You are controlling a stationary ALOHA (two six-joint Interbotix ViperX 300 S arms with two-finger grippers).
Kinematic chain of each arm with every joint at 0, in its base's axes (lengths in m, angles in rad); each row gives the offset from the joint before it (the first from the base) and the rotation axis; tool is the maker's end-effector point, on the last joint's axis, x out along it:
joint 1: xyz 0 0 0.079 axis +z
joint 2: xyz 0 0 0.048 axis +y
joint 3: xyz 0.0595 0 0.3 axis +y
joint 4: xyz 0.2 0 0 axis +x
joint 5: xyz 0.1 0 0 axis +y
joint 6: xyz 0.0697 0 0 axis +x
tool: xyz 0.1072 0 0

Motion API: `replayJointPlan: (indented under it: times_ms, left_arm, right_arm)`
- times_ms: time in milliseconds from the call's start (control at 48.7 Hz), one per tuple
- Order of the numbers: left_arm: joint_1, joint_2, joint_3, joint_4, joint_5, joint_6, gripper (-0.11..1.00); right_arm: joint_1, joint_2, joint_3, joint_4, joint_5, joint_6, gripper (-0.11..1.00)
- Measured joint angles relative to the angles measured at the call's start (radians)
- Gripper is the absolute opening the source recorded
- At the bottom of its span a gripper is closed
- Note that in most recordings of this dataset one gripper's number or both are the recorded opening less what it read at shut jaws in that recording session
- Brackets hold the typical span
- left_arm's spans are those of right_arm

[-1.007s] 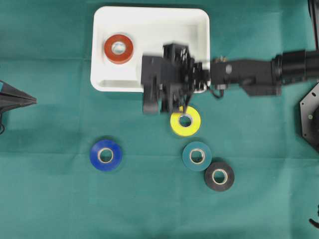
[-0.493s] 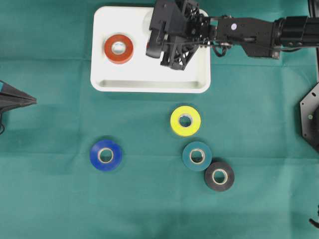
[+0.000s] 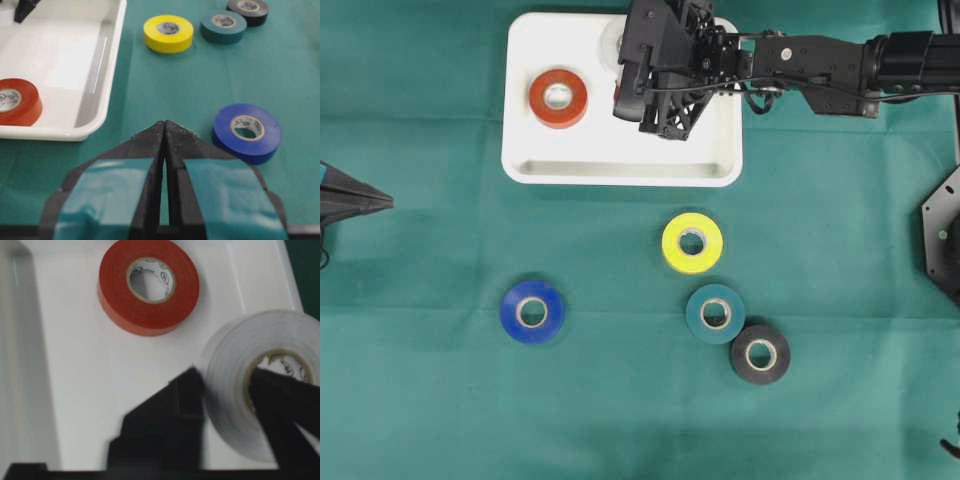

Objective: Put the tape into the white case with the right arm.
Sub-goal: 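Carry the white roll into the tray beside the red roll, release, then withdraw the right gripper to the right side of the table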

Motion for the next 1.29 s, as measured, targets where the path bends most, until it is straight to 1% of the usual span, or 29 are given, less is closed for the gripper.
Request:
replayJointPlan:
  times_ms: [41, 123, 144, 164, 247, 493, 658, 781, 966, 1028, 1295]
  left_arm:
    - [0.0, 0.0, 0.0, 0.002, 0.0, 0.0, 0.0]
    - [0.0, 0.0, 0.0, 0.0, 0.0, 0.0, 0.0]
    - [0.0, 0.0, 0.0, 0.002, 0.0, 0.0, 0.0]
    - [0.0, 0.0, 0.0, 0.0, 0.0, 0.0, 0.0]
    - [0.0, 0.0, 0.0, 0.0, 0.0, 0.0, 0.0]
    - [0.0, 0.0, 0.0, 0.002, 0.0, 0.0, 0.0]
    - [0.0, 0.0, 0.0, 0.0, 0.0, 0.0, 0.0]
    - [0.0, 0.0, 0.0, 0.0, 0.0, 0.0, 0.0]
    - [0.0, 0.0, 0.0, 0.0, 0.0, 0.0, 0.0]
    - [0.0, 0.0, 0.0, 0.002, 0.0, 0.0, 0.0]
    - [0.002, 0.0, 0.0, 0.002, 0.0, 0.0, 0.0]
  right_arm:
    - [0.0, 0.0, 0.002, 0.0, -0.002, 0.002, 0.27]
    - [0.0, 0.0, 0.0, 0.002, -0.002, 0.003, 0.53]
    - [0.0, 0.0, 0.002, 0.0, -0.002, 0.002, 0.58]
    - [-0.002, 0.0, 0.0, 0.0, -0.002, 0.002, 0.58]
    - [0.0, 0.0, 0.002, 0.0, -0.002, 0.003, 0.52]
    - [-0.002, -0.003, 0.011, 0.0, 0.023, 0.003, 0.51]
    - [-0.011, -0.041, 0.072, 0.0, 0.074, 0.003, 0.51]
    - [-0.014, -0.12, 0.152, 0.0, 0.103, 0.006, 0.51]
    - [-0.015, -0.239, 0.282, 0.0, 0.098, 0.009, 0.51]
    - [-0.017, -0.29, 0.339, 0.0, 0.084, 0.009, 0.51]
    - [-0.023, -0.474, 0.531, 0.0, 0.0, 0.009, 0.51]
